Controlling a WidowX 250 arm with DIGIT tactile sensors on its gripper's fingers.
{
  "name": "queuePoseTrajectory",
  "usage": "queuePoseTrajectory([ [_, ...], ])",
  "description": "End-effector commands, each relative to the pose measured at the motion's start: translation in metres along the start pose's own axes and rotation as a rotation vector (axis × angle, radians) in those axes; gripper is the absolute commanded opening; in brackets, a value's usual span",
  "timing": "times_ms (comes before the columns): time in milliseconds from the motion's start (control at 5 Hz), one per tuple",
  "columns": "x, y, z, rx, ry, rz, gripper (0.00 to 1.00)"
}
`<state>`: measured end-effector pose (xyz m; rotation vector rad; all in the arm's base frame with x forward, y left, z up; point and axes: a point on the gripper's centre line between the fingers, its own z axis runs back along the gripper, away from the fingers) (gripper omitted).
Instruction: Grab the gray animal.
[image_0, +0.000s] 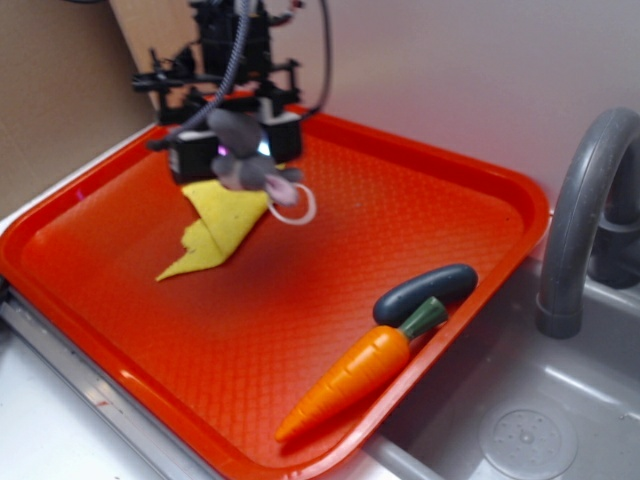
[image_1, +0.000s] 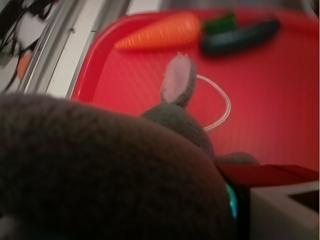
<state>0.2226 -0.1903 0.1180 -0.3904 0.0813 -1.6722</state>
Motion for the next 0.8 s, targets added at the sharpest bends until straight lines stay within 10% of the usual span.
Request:
queuePoseTrajectory([
  [0,-0.001,-0.053,0.040,0.031,0.172,0.554,0.00],
  [600,0.008,-0.061,0.061,0.251,0.000,1.285,0.00],
])
